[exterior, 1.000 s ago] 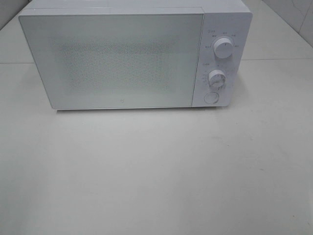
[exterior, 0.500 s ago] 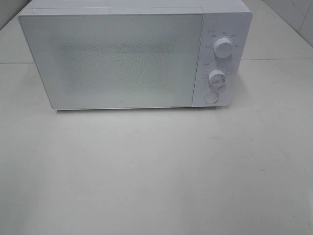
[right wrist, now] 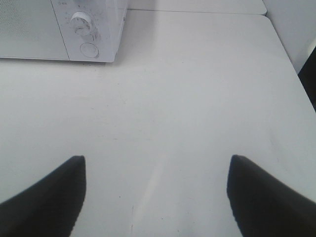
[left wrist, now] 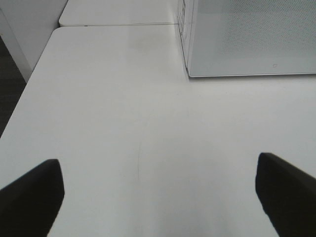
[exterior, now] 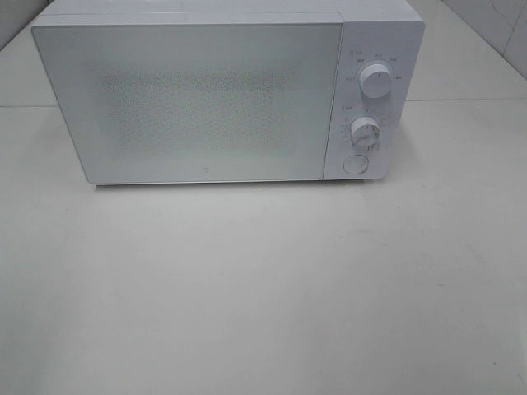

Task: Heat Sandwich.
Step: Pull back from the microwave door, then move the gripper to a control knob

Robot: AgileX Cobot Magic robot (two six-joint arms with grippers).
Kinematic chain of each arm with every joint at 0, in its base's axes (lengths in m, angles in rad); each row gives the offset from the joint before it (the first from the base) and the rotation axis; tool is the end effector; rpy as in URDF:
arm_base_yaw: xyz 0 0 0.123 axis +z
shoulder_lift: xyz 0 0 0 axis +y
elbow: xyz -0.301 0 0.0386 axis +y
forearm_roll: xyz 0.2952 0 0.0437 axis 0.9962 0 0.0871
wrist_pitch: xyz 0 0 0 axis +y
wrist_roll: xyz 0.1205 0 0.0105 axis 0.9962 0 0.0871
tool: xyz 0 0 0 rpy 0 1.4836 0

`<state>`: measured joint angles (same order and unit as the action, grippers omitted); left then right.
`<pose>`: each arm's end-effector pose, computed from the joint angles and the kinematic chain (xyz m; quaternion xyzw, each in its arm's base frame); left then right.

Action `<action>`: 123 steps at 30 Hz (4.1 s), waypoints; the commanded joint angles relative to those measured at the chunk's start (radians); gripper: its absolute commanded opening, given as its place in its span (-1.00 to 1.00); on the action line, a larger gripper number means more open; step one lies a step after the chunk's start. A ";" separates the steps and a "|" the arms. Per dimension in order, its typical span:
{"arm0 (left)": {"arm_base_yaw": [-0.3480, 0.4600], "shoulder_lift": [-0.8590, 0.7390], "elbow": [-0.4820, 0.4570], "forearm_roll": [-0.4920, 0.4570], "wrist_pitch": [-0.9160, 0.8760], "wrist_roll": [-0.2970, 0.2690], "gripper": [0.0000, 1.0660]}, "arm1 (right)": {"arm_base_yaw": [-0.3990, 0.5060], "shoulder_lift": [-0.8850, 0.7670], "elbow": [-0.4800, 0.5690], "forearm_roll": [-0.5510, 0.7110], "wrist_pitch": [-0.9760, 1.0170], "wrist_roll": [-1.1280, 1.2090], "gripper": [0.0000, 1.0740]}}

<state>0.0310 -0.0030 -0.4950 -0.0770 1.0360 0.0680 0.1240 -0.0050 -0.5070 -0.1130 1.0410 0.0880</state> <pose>0.0463 -0.0066 0.2876 0.0166 0.8465 -0.0122 0.5320 0.0448 -0.0063 0.2916 -0.0132 0.8434 0.0004 0.5371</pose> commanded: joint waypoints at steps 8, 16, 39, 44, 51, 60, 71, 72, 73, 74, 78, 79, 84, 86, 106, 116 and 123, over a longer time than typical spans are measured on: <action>0.004 -0.024 0.002 -0.005 -0.007 -0.005 0.90 | -0.006 -0.025 0.001 -0.003 -0.004 0.005 0.42; 0.004 -0.024 0.002 -0.005 -0.007 -0.005 0.90 | -0.006 -0.022 -0.010 -0.001 -0.013 0.009 0.42; 0.004 -0.024 0.002 -0.005 -0.007 -0.005 0.90 | -0.006 0.357 -0.065 0.019 -0.326 0.014 0.42; 0.004 -0.024 0.002 -0.005 -0.007 -0.005 0.90 | -0.006 0.471 -0.065 0.019 -0.435 0.013 0.42; 0.004 -0.024 0.002 -0.005 -0.007 -0.005 0.90 | -0.006 0.597 -0.065 0.019 -0.550 0.013 0.42; 0.004 -0.024 0.002 -0.005 -0.007 -0.005 0.90 | -0.006 0.783 -0.065 0.020 -0.756 0.020 0.42; 0.004 -0.024 0.002 -0.005 -0.007 -0.005 0.90 | -0.006 1.039 -0.065 0.024 -1.080 0.020 0.42; 0.004 -0.024 0.002 -0.005 -0.007 -0.005 0.90 | -0.006 1.063 -0.065 0.025 -1.109 0.020 0.42; 0.004 -0.024 0.002 -0.005 -0.007 -0.005 0.90 | -0.006 1.085 -0.065 0.025 -1.146 0.020 0.42; 0.004 -0.024 0.002 -0.005 -0.007 -0.005 0.90 | -0.006 1.085 -0.065 0.025 -1.146 0.020 0.42; 0.004 -0.024 0.002 -0.005 -0.007 -0.005 0.90 | -0.004 1.168 -0.035 0.041 -1.351 -0.004 0.42; 0.004 -0.024 0.002 -0.005 -0.007 -0.005 0.90 | -0.004 1.168 -0.035 0.041 -1.351 -0.004 0.42; 0.004 -0.024 0.002 -0.005 -0.007 -0.005 0.90 | -0.003 1.240 0.027 0.137 -1.527 -0.062 0.42; 0.004 -0.024 0.002 -0.005 -0.007 -0.005 0.90 | 0.018 1.256 0.048 0.190 -1.582 -0.109 0.42; 0.004 -0.024 0.002 -0.005 -0.007 -0.005 0.90 | 0.365 1.324 0.168 0.688 -1.923 -0.378 0.42; 0.004 -0.024 0.002 -0.005 -0.007 -0.005 0.90 | 0.427 1.432 0.168 0.723 -1.977 -0.428 0.42; 0.004 -0.024 0.002 -0.005 -0.007 -0.005 0.90 | 0.427 1.511 0.168 0.723 -2.033 -0.362 0.42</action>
<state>0.0310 -0.0030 -0.4950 -0.0770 1.0360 0.0680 0.5470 1.5060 -0.3380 0.6120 -0.9750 -0.2870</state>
